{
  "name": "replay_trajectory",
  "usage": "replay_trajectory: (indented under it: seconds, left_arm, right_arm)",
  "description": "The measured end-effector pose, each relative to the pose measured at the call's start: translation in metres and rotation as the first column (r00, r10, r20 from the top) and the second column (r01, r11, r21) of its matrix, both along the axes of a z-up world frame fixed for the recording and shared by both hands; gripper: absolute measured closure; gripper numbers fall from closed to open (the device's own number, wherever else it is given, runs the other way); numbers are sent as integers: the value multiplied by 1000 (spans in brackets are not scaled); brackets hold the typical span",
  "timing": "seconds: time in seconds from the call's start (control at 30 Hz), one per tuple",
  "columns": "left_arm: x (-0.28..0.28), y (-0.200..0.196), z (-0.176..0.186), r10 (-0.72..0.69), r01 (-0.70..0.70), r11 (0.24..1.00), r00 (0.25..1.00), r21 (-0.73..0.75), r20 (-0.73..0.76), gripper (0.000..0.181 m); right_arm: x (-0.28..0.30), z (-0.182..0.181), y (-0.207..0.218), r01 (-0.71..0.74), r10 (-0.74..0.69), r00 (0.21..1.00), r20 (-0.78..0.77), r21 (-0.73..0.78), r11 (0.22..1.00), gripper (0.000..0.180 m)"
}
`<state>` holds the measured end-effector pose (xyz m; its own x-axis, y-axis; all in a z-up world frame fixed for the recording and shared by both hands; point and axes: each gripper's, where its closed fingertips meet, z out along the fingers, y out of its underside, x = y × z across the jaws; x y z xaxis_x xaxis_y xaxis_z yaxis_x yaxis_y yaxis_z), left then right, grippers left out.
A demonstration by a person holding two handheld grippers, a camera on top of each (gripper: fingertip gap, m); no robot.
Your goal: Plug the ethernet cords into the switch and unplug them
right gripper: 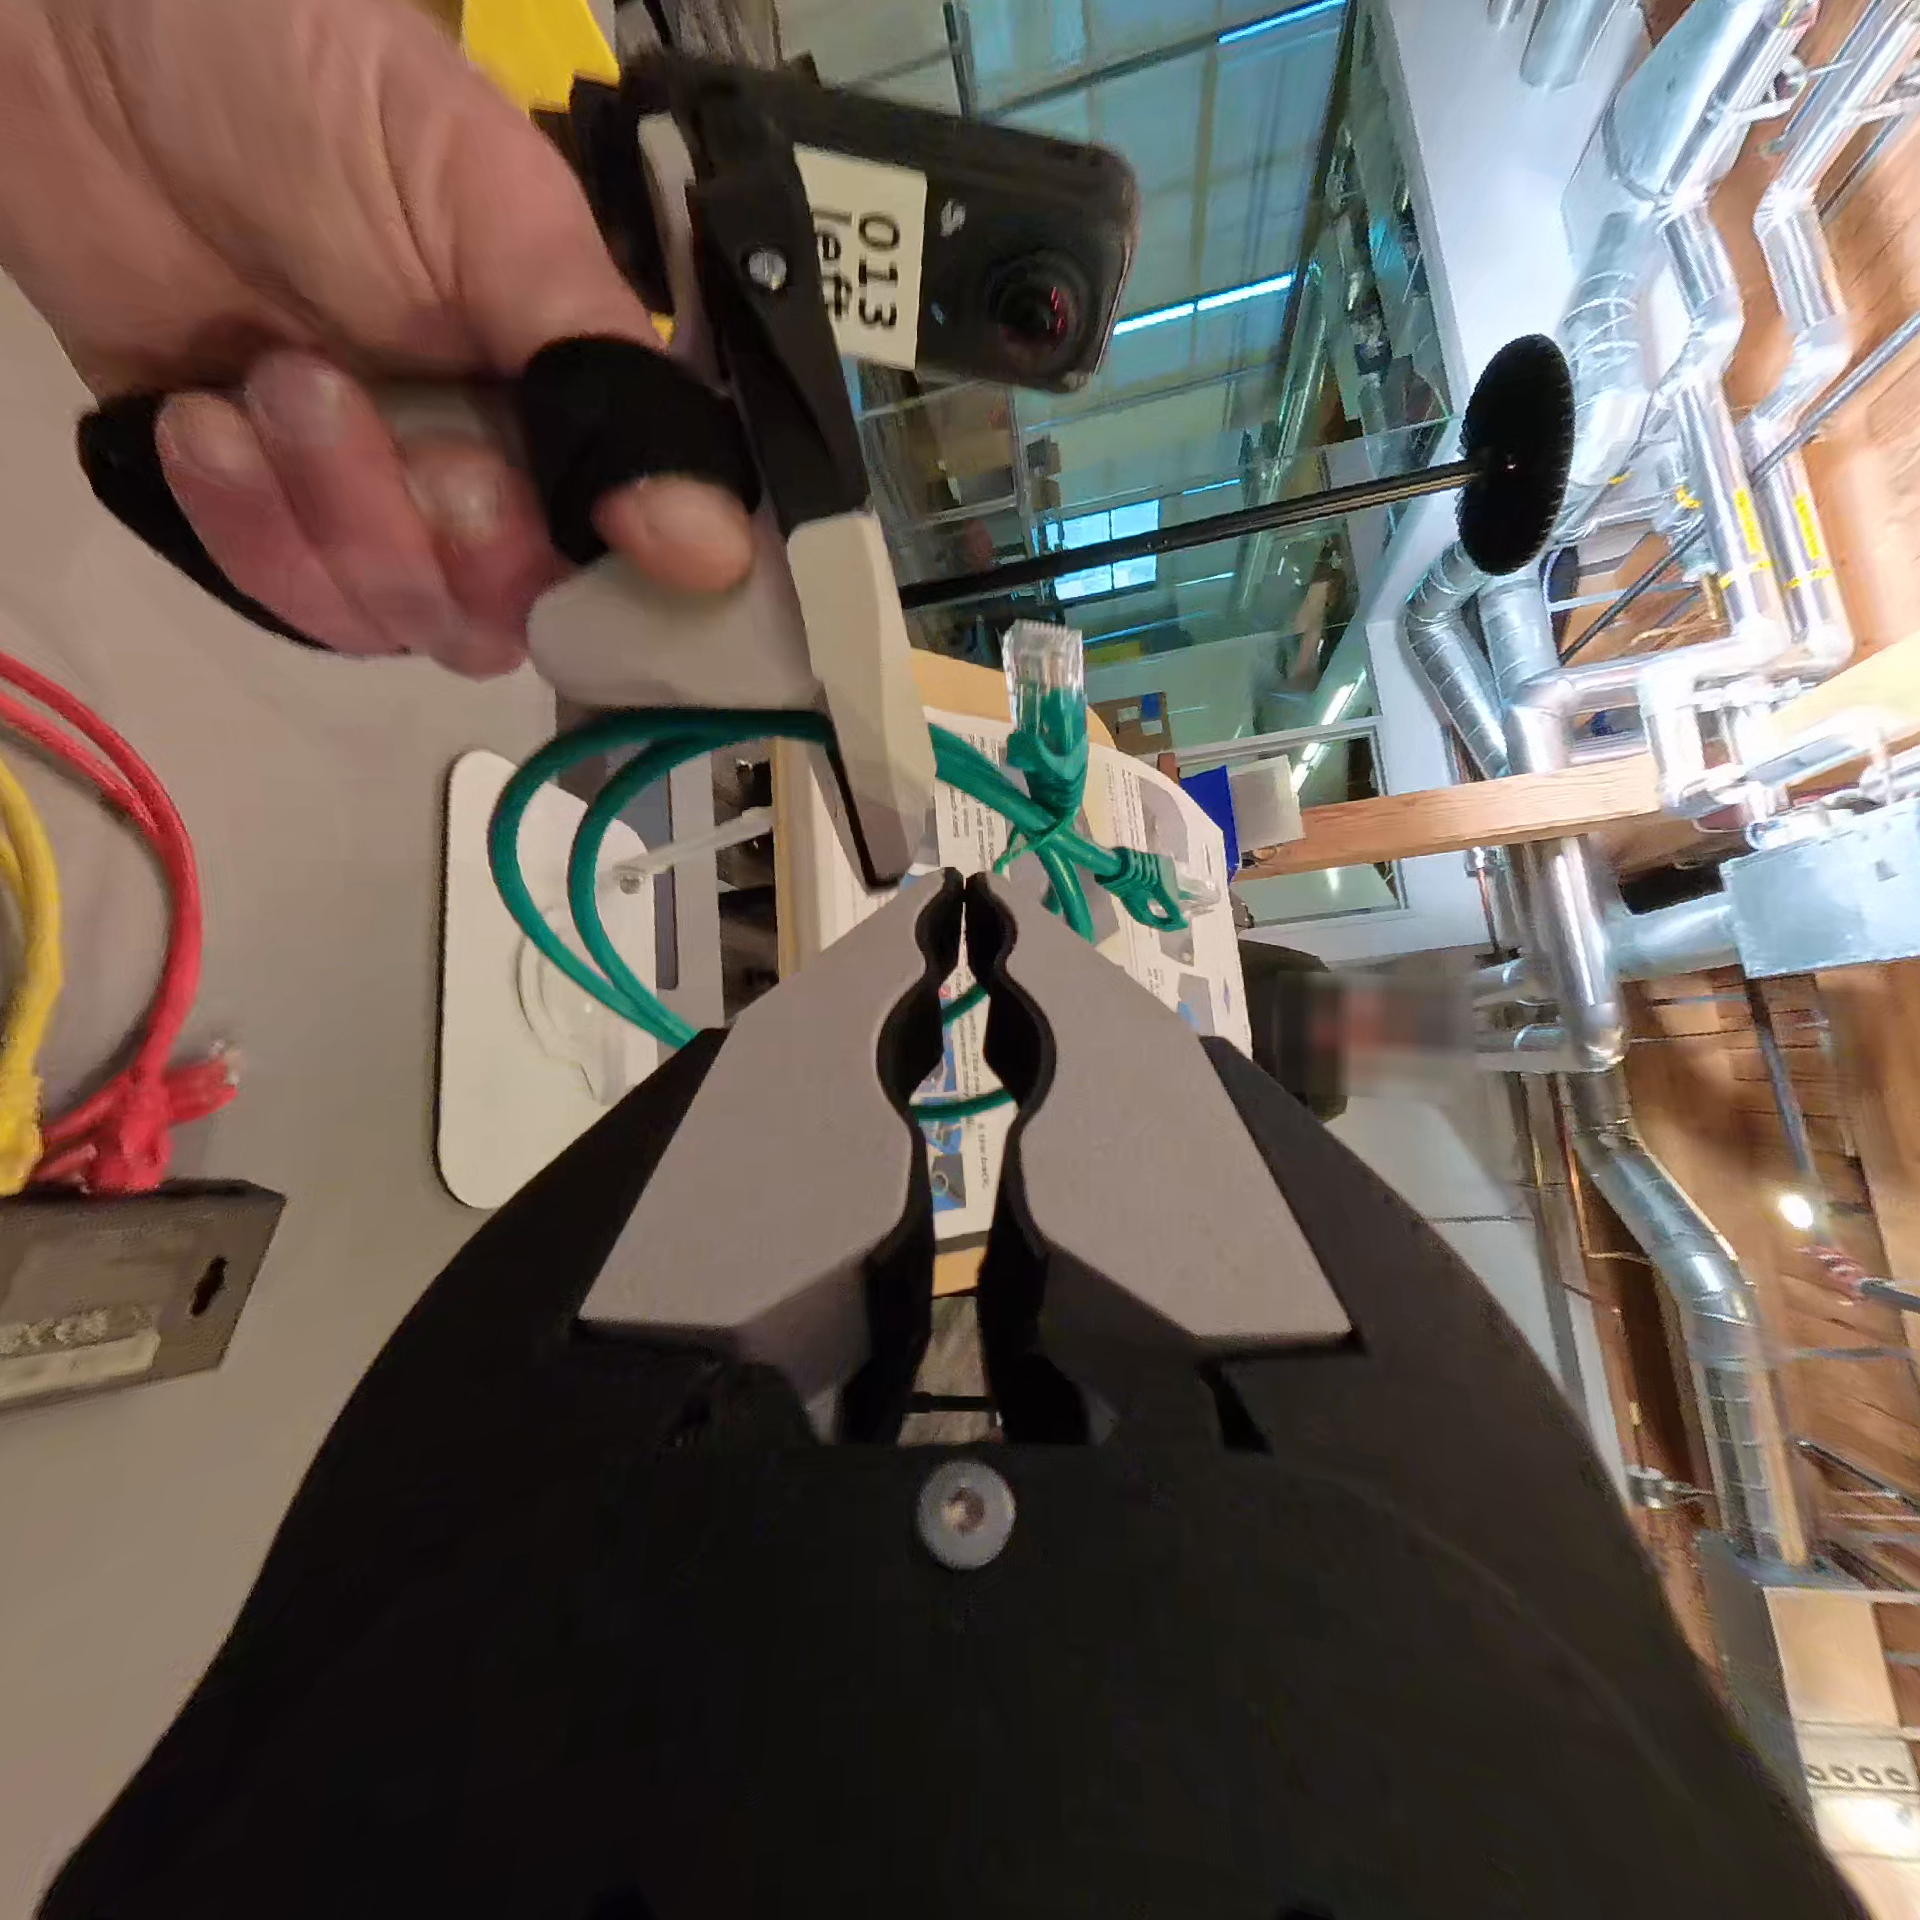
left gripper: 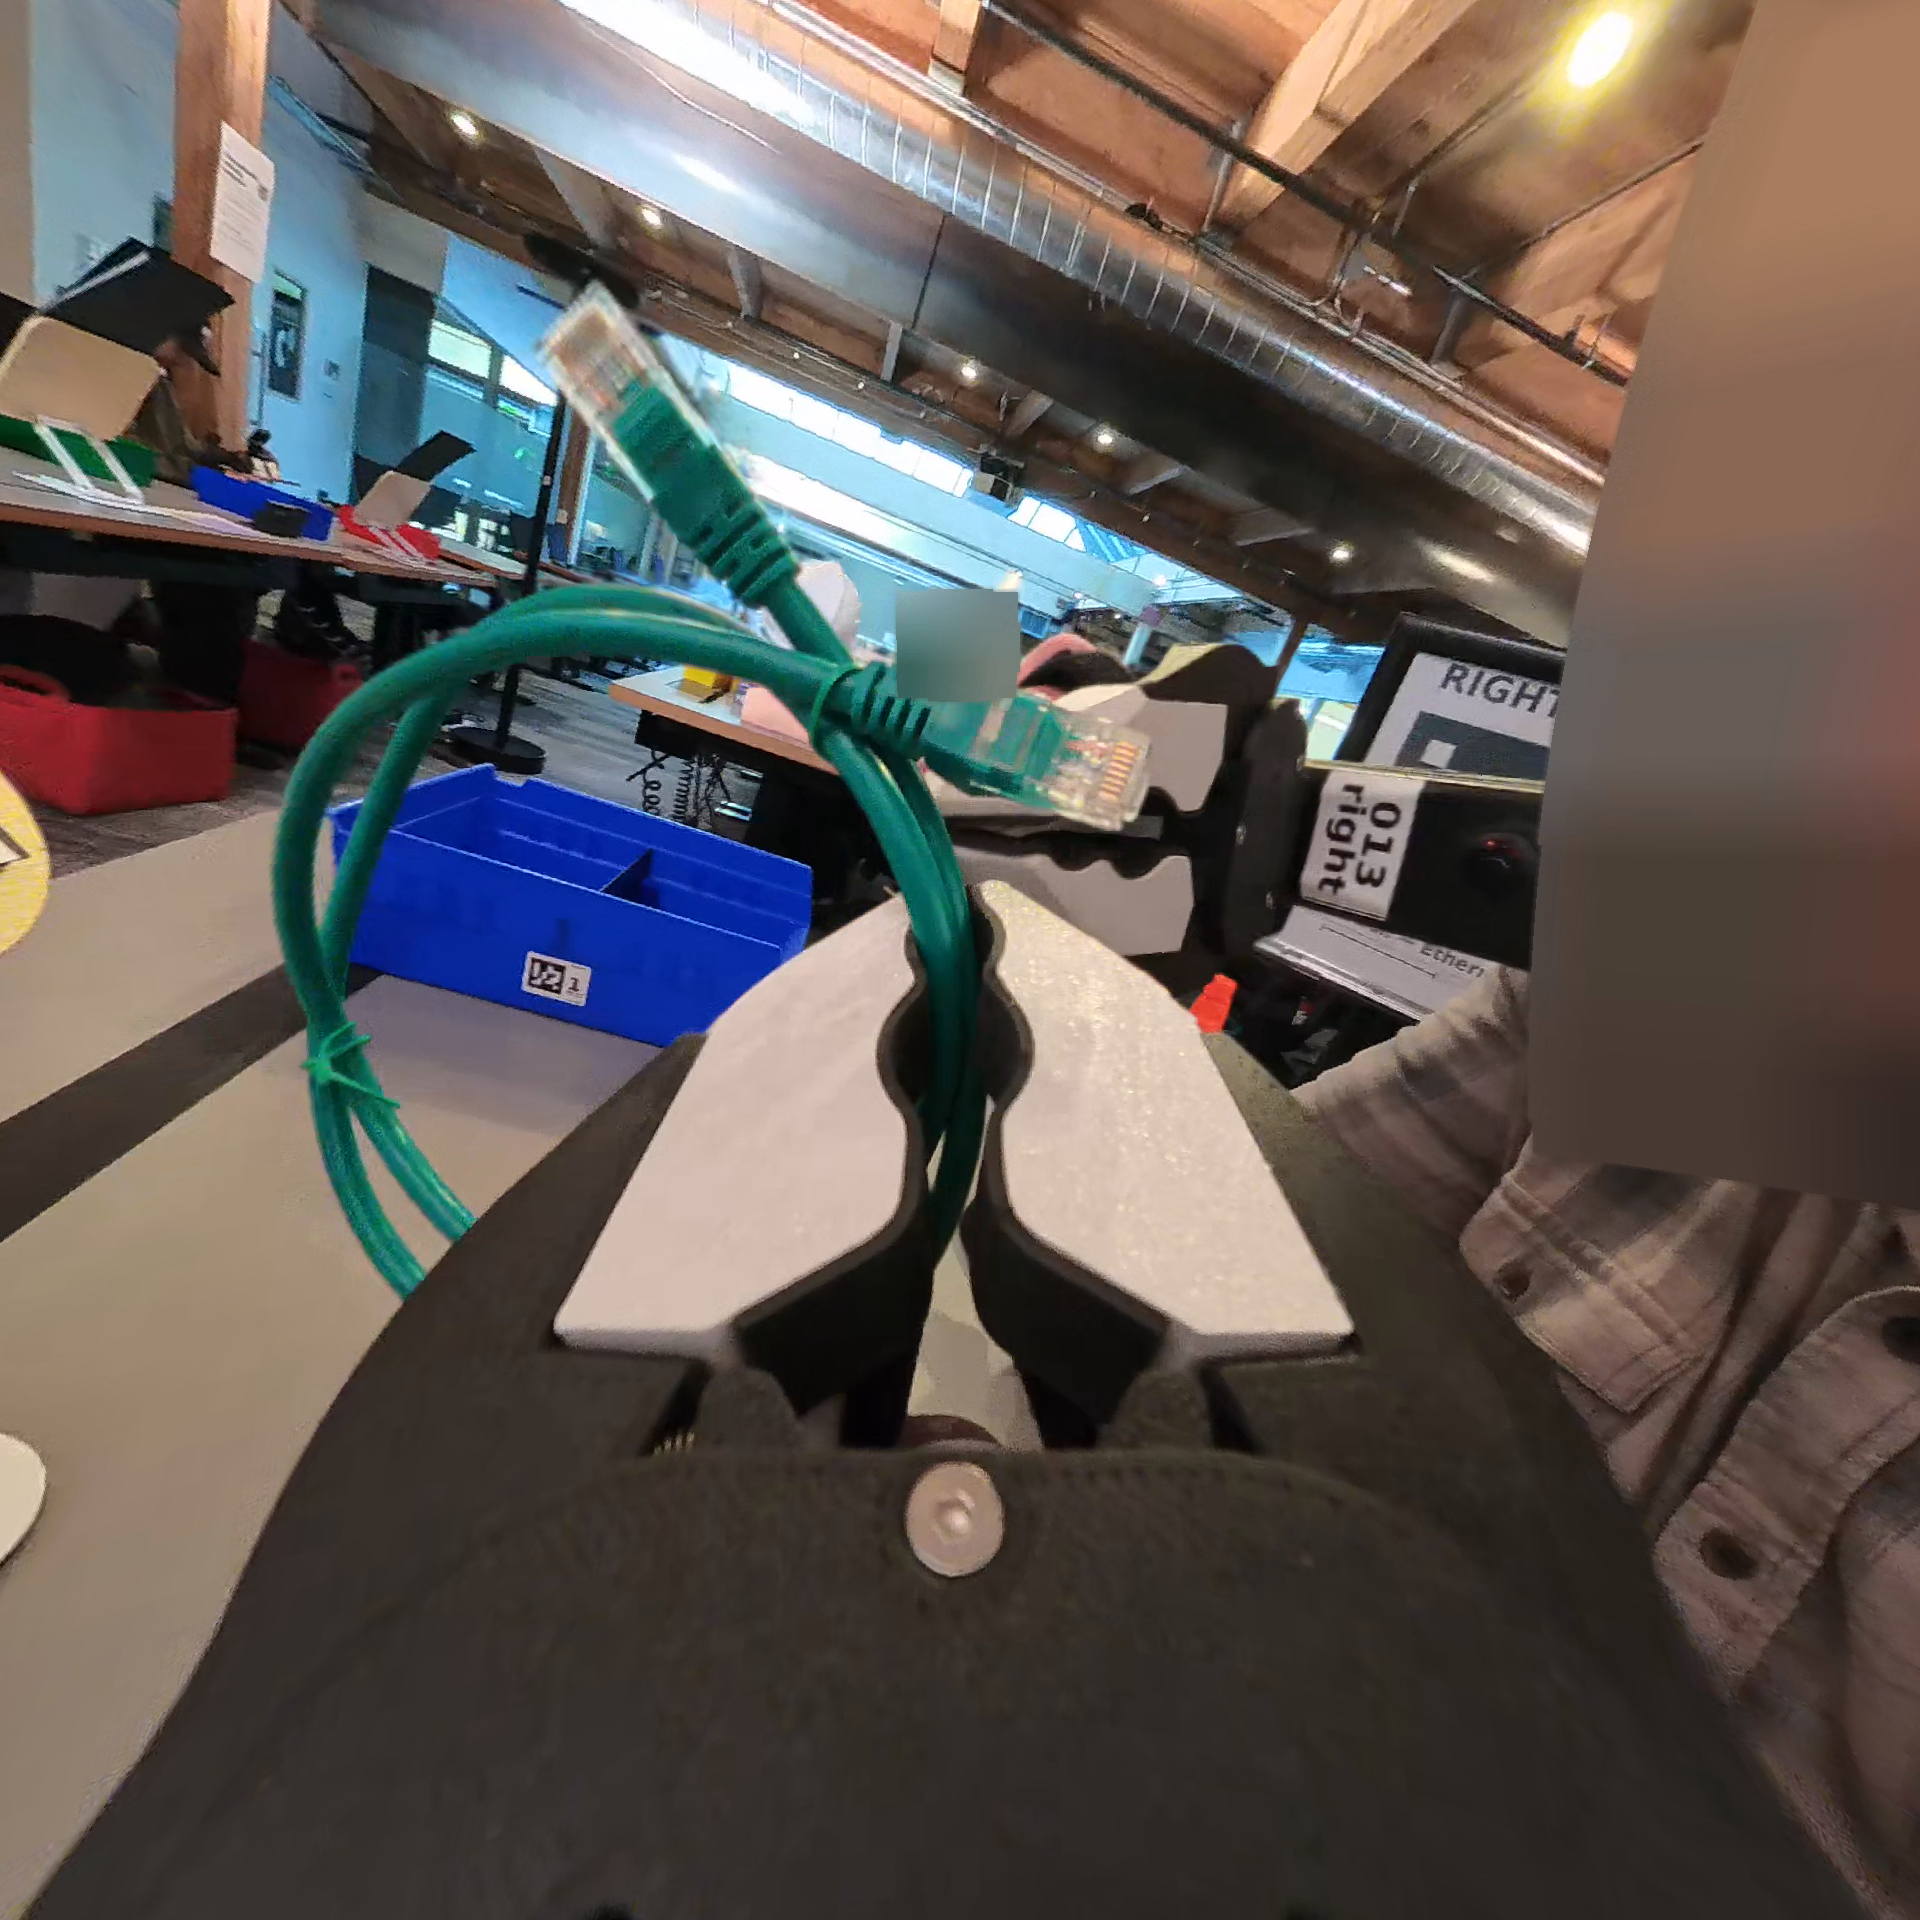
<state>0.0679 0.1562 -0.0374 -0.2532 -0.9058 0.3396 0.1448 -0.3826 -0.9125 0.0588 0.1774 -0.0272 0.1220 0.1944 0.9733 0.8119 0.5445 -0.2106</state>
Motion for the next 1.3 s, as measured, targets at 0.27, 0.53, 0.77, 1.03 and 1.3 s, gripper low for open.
replay_trajectory:
  seconds: [0.27, 0.53, 0.77, 1.03, 1.3]
  left_arm:
    - [-10, 5, 8, 90, -90, 986, 996, 139, 4, 179]
    - [-3, -10, 3, 22, -20, 983, 1000, 180, -12, 180]
    - [0, -16, 1, 10, -4, 980, 1000, 200, -25, 179]
    - [-2, -11, 5, 17, -14, 989, 1000, 145, -14, 179]
    - [-8, -4, 21, 30, -28, 999, 996, -15, 78, 179]
  right_arm:
    - [19, 3, 4, -236, 74, 922, -379, -403, 884, 166]
    - [1, 16, -5, -725, 72, 593, -802, -493, 482, 164]
    - [-7, 12, -7, -816, 42, 512, -858, -471, 336, 179]
    - [-2, 22, -1, -595, 151, 656, -740, -383, 707, 180]
    - [-1, 30, -1, 69, -41, 990, -131, 215, 974, 180]
